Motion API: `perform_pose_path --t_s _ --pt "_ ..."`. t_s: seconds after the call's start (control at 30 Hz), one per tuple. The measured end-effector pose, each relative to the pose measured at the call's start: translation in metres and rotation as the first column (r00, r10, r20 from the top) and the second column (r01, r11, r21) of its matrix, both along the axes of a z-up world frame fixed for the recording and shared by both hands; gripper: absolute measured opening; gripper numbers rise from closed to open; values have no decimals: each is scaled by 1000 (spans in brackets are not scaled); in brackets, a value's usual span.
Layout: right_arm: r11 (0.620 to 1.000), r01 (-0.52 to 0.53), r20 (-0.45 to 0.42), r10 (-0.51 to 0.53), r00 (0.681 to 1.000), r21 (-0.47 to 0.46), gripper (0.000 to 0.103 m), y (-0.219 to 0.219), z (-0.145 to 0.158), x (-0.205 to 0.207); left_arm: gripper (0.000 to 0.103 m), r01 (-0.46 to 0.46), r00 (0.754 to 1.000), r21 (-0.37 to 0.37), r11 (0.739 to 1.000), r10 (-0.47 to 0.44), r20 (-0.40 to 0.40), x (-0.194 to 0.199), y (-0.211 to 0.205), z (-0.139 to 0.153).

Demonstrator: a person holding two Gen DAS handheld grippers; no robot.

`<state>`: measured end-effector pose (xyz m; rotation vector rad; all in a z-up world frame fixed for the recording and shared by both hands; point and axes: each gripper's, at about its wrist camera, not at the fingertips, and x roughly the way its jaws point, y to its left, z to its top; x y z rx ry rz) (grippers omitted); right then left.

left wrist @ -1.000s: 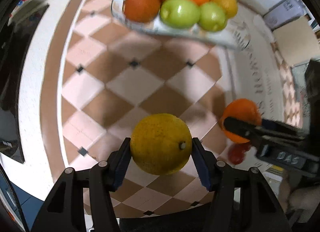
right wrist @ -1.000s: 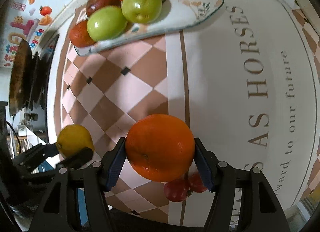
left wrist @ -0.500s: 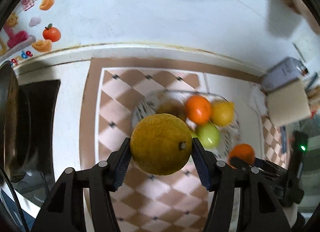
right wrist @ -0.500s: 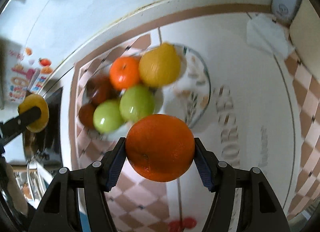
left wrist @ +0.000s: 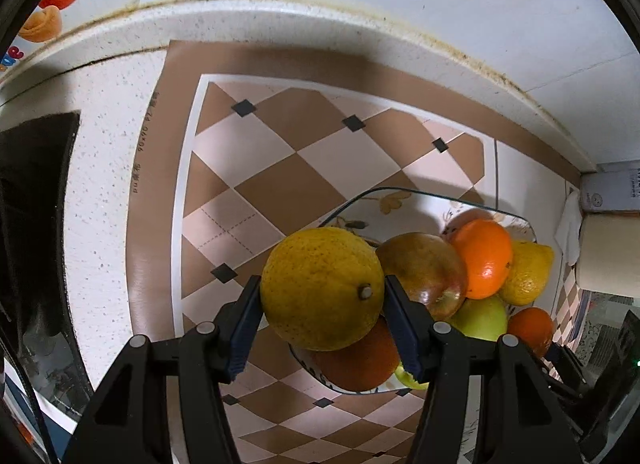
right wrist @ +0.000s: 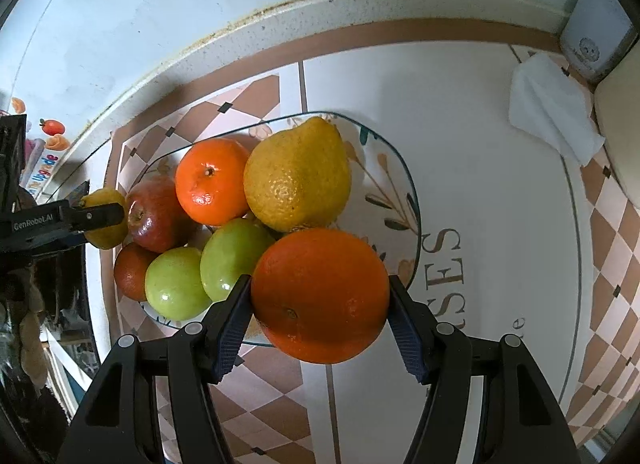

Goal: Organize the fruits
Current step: 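Lower the orange and lemon onto the floral plate and open both tools, then grasp a cherry tomato with the right tool while the left tool grasps the other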

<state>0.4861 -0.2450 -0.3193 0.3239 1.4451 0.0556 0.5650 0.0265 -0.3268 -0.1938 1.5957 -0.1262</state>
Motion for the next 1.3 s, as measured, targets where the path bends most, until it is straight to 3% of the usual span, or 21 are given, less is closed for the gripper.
perform_pose_path --t_s 0.23,0.3,0.4,0.47,0.57,0.77,0.97,1.3 --pt "1000 18 -25 -18 1000 8 69 -2 -6 1 57 -3 1000 5 1000 3 -9 -1 -2 -3" --pt "1000 23 -35 -23 999 5 81 -3 -9 2 60 -7 1000 2 1000 7 -9 -1 0 -3" --pt "999 31 -35 -32 999 -8 83 -7 -8 -1 74 -13 1000 6 1000 13 -10 -2 4 -3" --pt "999 38 -42 -38 998 -4 86 -7 -9 -1 89 -17 1000 -10 1000 17 -14 -4 6 -3" --pt "999 41 -38 -41 998 -1 94 -5 -6 -5 91 -18 1000 -7 1000 18 -7 -9 9 0" --pt "997 -13 19 14 1000 -82 94 12 17 -12 91 5 995 55 998 -10 104 -31 5 30" --pt "988 -49 82 61 995 -148 94 26 46 -28 91 23 971 167 986 -62 230 -86 -12 66" --pt "981 -62 182 96 979 -183 94 37 97 -81 91 -2 928 164 986 -59 367 -156 -20 122"
